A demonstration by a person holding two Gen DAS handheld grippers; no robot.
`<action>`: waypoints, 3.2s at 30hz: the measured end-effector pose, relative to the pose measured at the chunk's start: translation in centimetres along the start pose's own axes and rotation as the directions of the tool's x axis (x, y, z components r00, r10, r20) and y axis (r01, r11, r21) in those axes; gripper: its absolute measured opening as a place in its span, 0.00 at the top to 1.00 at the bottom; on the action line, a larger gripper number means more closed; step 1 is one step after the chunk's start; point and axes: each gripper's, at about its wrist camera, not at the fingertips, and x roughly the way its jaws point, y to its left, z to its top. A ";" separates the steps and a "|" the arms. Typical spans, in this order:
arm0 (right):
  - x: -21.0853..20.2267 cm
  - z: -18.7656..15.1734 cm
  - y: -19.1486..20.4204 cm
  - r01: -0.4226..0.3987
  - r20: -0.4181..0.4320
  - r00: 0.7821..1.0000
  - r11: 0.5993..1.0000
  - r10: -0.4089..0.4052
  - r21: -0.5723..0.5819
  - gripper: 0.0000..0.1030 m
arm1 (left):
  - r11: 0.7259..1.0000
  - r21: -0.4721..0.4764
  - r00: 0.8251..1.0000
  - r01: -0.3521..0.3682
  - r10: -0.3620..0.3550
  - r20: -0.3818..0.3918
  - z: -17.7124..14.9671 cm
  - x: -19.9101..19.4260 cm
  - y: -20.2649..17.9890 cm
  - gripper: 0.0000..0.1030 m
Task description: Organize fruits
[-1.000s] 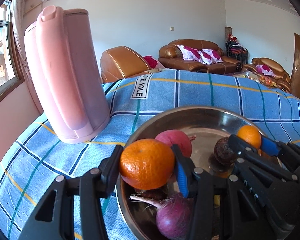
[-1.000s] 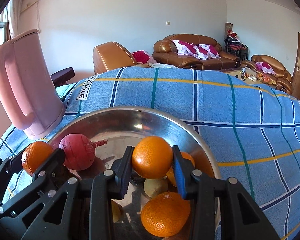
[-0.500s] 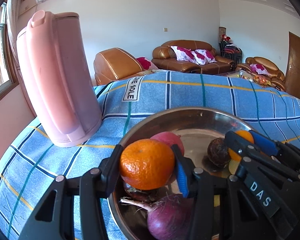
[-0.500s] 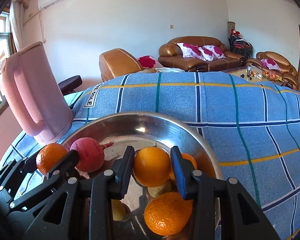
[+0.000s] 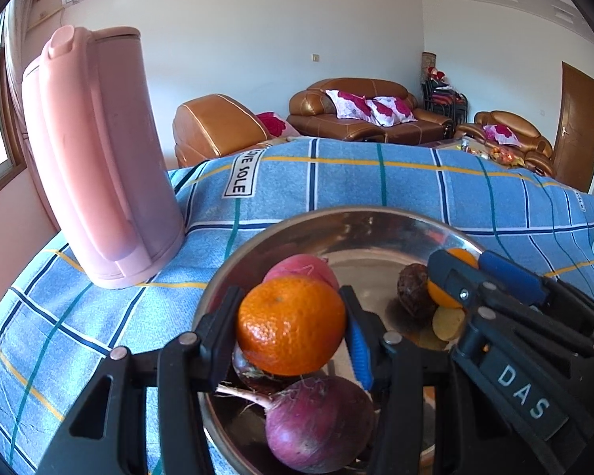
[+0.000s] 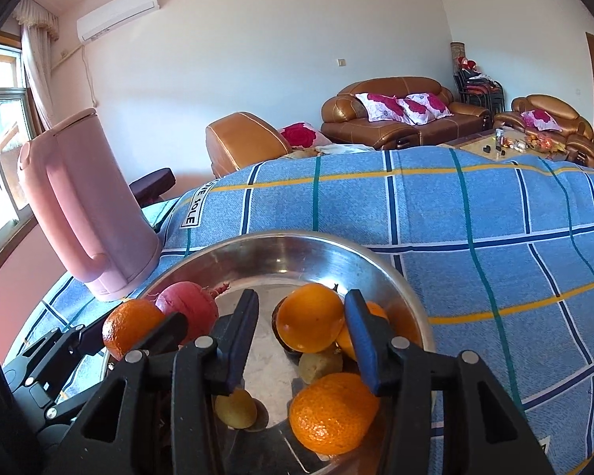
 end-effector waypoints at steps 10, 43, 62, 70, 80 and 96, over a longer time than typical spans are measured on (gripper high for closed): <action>0.0 -0.2 0.5 -0.008 0.015 1.000 1.000 0.009 -0.019 0.34 | 1.000 0.001 1.000 -0.011 0.011 -0.001 0.0 0.0 0.1 0.50; -5.9 -0.9 0.0 0.289 0.336 0.907 0.956 -0.254 -0.058 0.14 | 0.998 -0.027 0.984 -0.054 0.058 0.170 -1.2 -4.4 0.6 0.00; -10.0 -3.7 -0.4 0.240 0.350 0.916 0.967 -0.199 -0.079 0.14 | 0.997 -0.046 0.973 -0.067 0.076 0.219 -3.2 -7.7 1.0 0.00; -11.4 -4.5 -0.4 0.232 0.354 0.917 0.968 -0.185 -0.095 0.14 | 0.995 -0.048 0.966 -0.091 0.100 0.237 -4.6 -9.3 0.8 0.00; -12.9 -5.4 -0.8 0.233 0.361 0.915 0.967 -0.181 -0.105 0.14 | 0.992 -0.101 0.959 -0.074 0.098 0.265 -5.3 -11.1 1.3 0.00; -13.2 -5.4 -1.2 0.258 0.362 0.907 0.963 -0.215 -0.074 0.14 | 0.994 -0.062 0.954 -0.085 0.099 0.283 -5.3 -11.5 0.4 0.00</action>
